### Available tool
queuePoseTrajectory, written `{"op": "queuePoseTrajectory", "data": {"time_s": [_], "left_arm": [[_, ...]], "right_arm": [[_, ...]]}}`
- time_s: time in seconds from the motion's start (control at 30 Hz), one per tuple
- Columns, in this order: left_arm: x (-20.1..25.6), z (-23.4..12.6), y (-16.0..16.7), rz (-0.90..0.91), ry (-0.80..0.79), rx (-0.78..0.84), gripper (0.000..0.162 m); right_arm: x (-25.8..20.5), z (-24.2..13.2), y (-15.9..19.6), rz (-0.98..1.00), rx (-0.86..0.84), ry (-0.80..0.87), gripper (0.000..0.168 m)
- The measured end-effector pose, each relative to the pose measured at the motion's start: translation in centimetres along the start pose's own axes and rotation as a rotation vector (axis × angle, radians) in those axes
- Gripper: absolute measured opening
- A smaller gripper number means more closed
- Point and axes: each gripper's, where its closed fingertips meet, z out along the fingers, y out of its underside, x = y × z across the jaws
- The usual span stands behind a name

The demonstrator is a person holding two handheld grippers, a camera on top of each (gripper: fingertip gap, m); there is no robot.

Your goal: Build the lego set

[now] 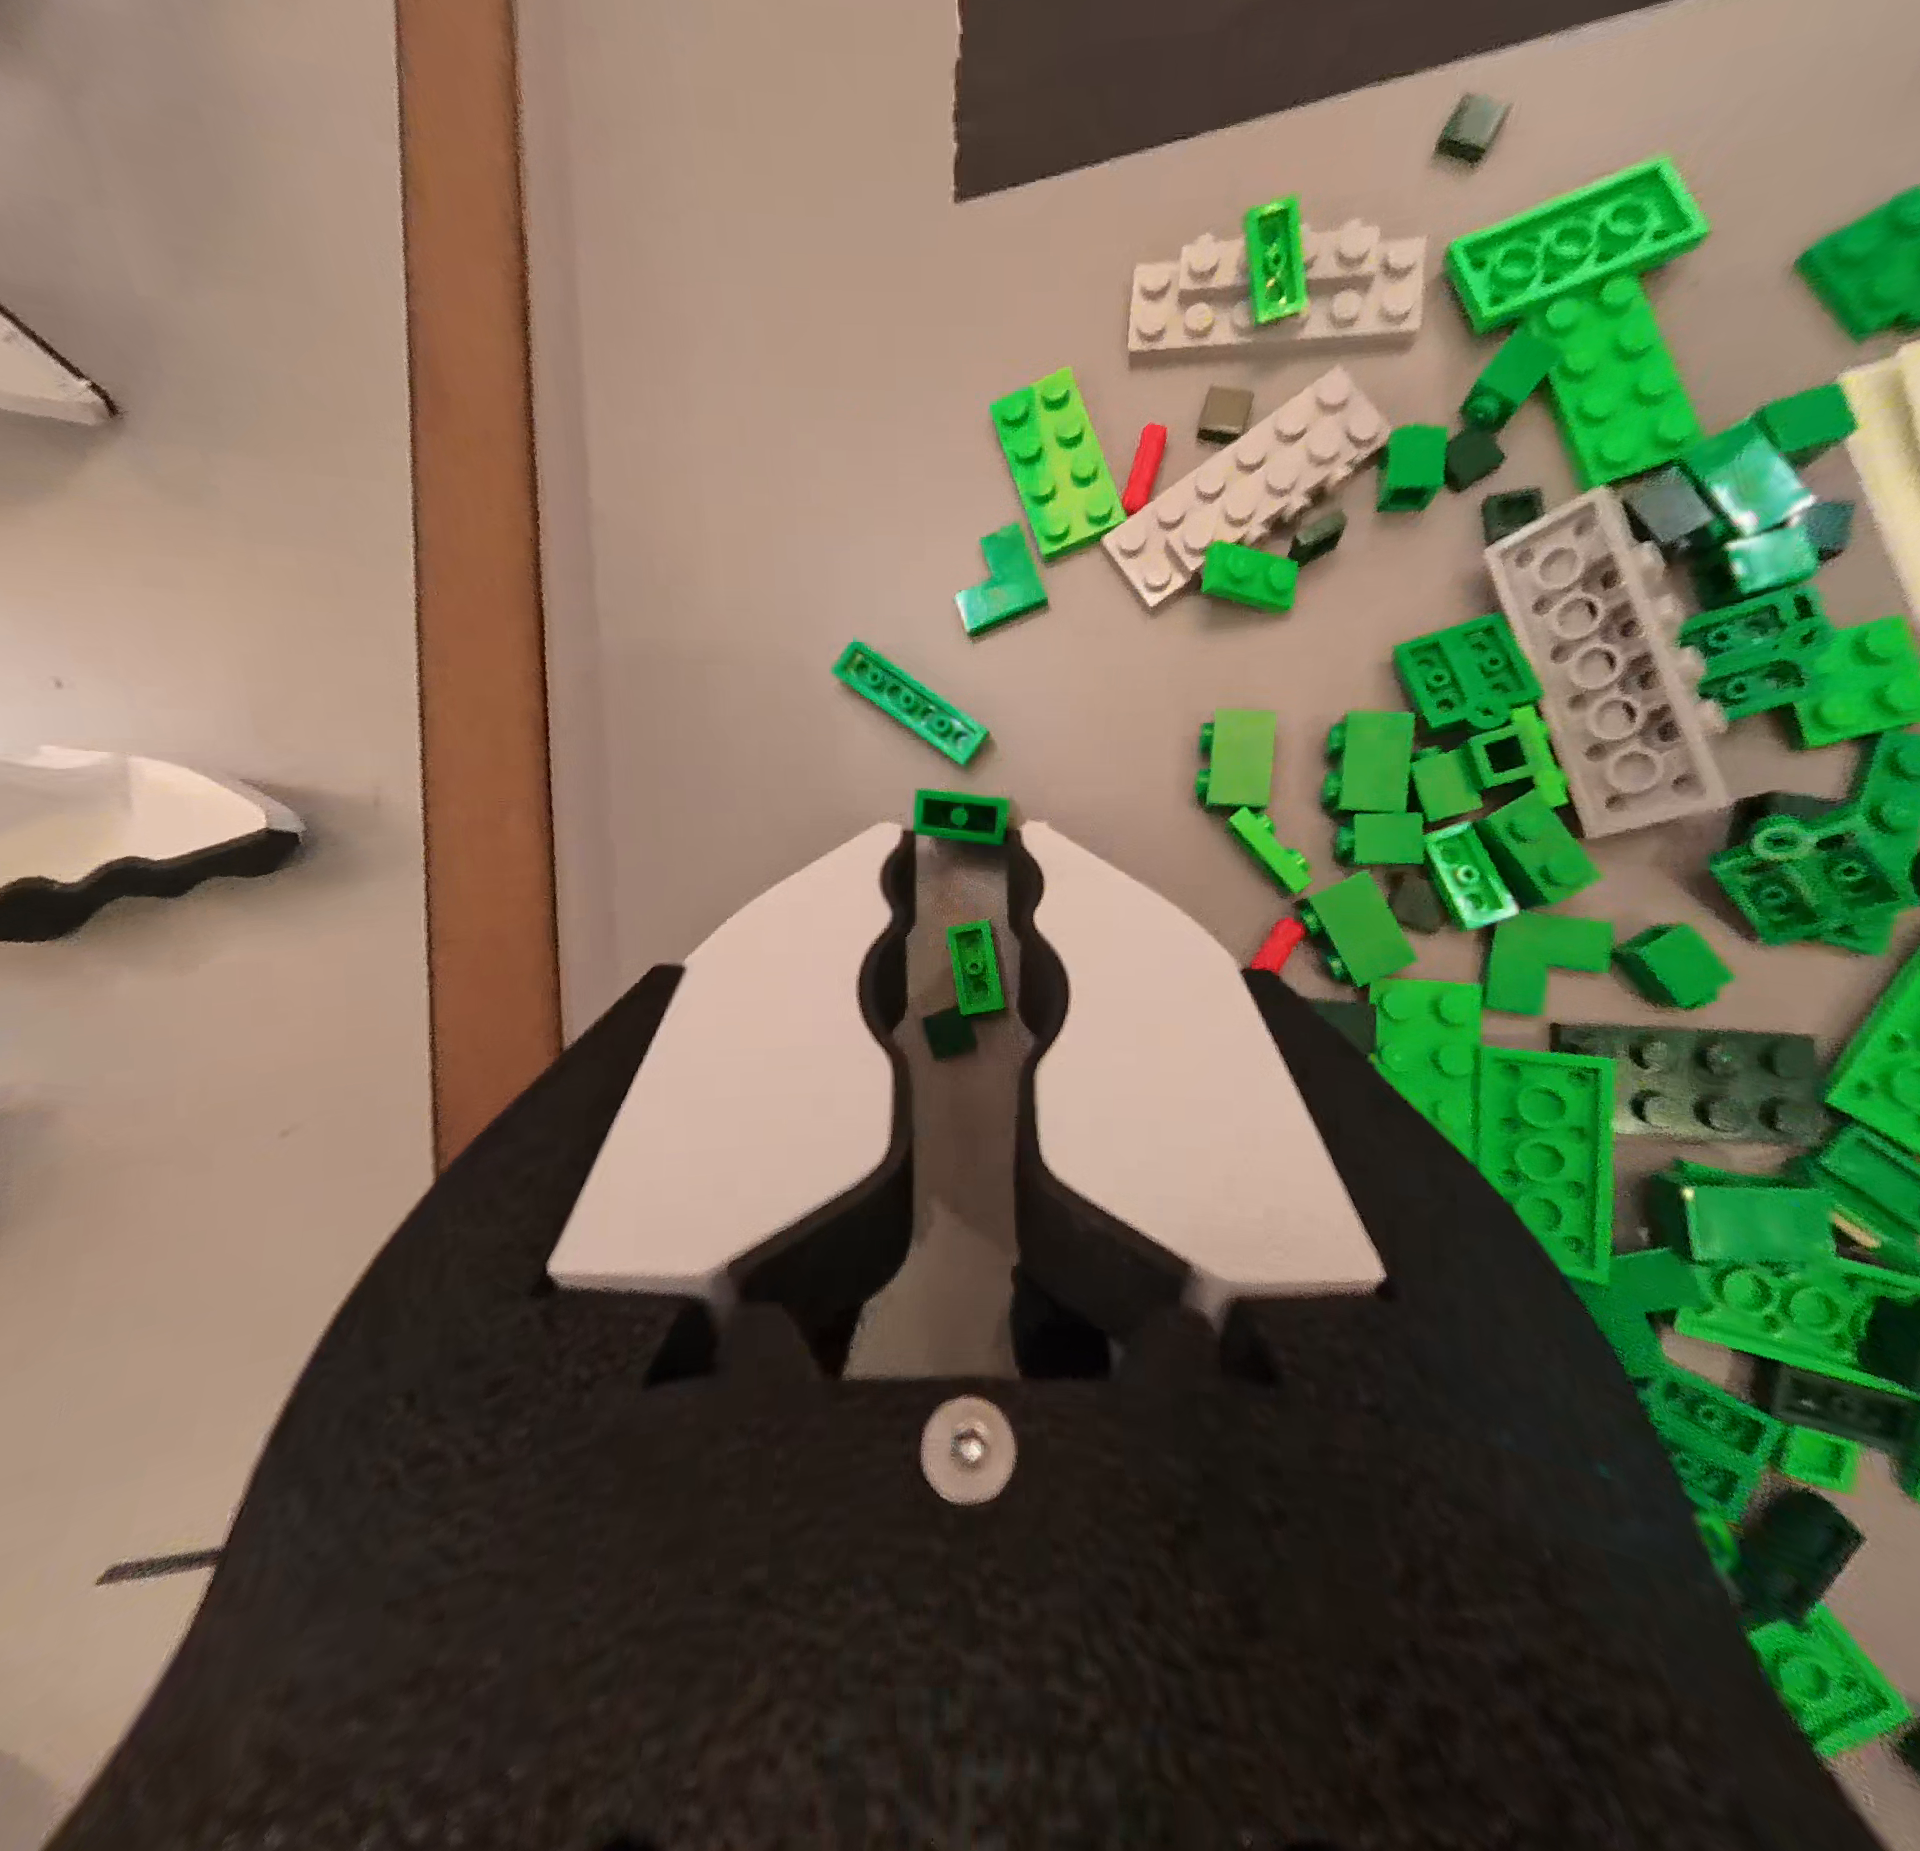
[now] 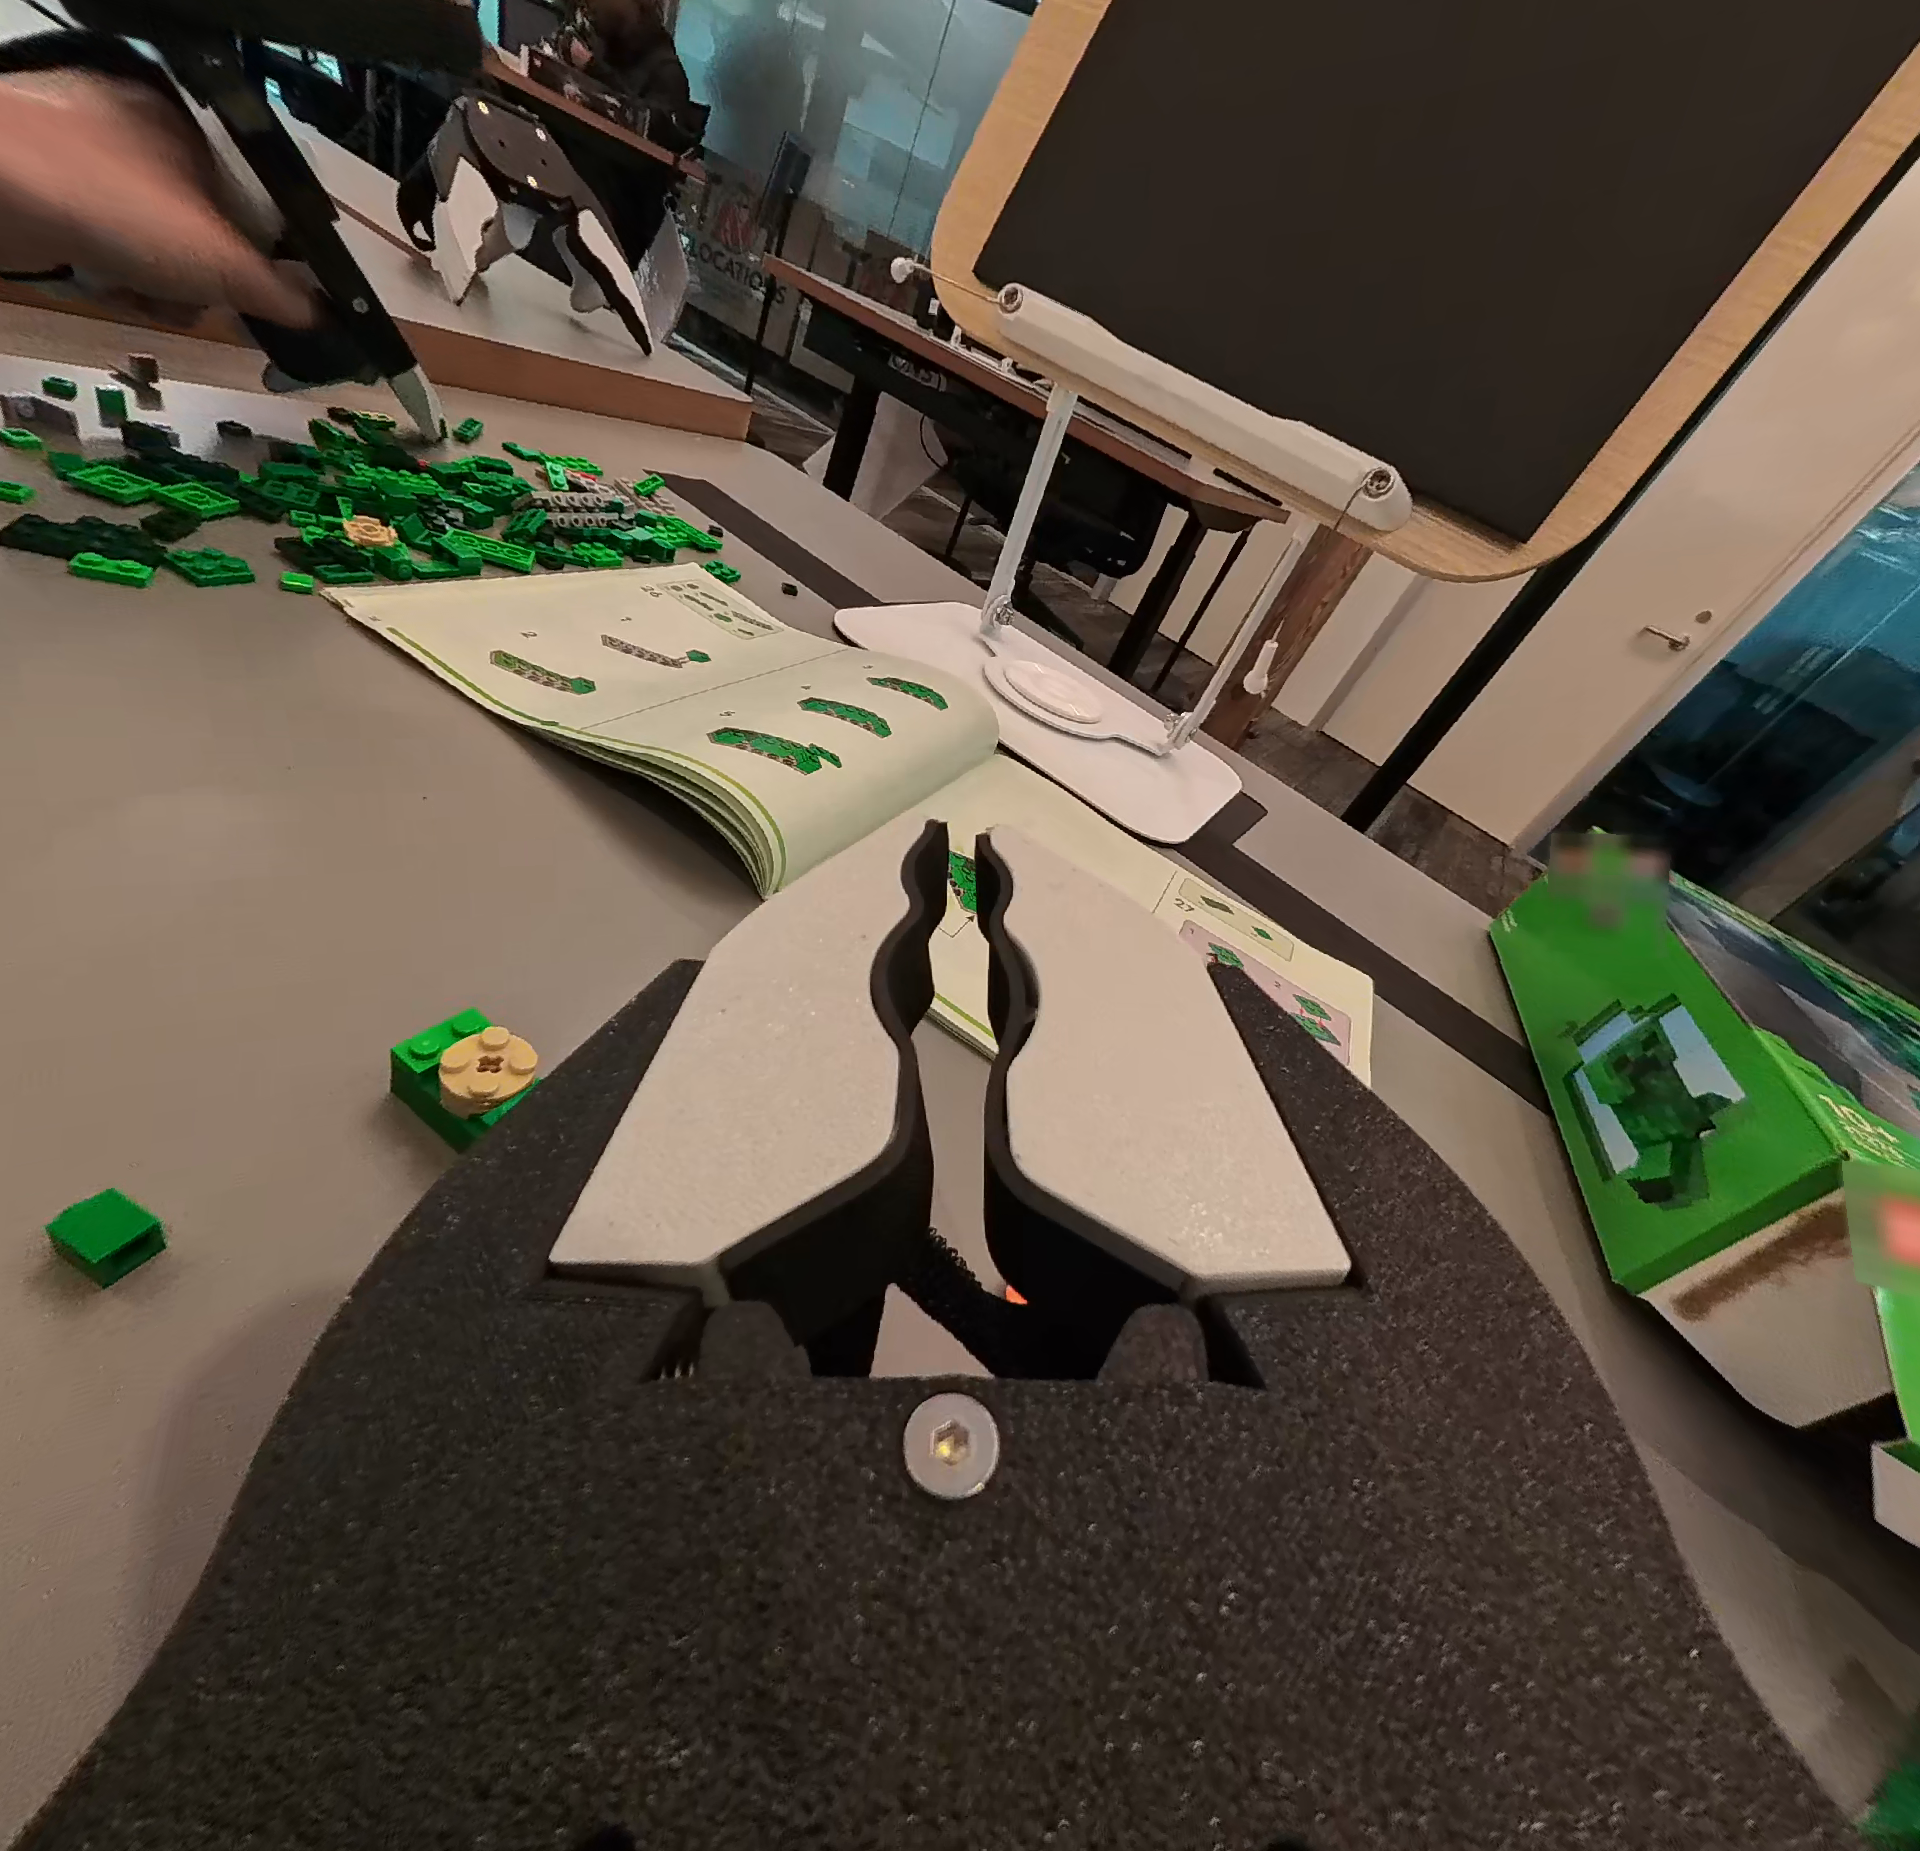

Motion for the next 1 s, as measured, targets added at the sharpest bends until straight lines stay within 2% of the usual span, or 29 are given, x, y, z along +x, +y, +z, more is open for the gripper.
{"op": "queuePoseTrajectory", "data": {"time_s": [0.07,0.1,0.3,0.43,0.73,1.0], "left_arm": [[-0.1,-0.3,0.1,0.043,-0.020,-0.014,0.015],[-0.1,-0.7,-0.1,0.066,-0.028,0.006,0.000],[4.1,-7.1,-1.6,0.193,0.068,0.300,0.000],[5.4,-10.3,0.1,0.249,0.043,0.362,0.000],[6.0,-12.5,0.8,0.178,0.100,0.398,0.000],[6.5,-12.2,1.8,0.150,0.124,0.376,0.006]], "right_arm": [[0.0,0.0,0.0,-0.001,0.000,-0.001,0.004],[0.0,0.0,0.0,-0.001,-0.001,-0.001,0.004],[0.0,0.0,0.0,-0.002,-0.002,-0.001,0.004],[-0.1,0.0,0.0,-0.009,-0.002,0.000,0.004],[0.0,0.0,0.0,-0.007,-0.002,0.002,0.004],[-0.2,0.0,0.0,-0.018,-0.003,0.000,0.004]]}}
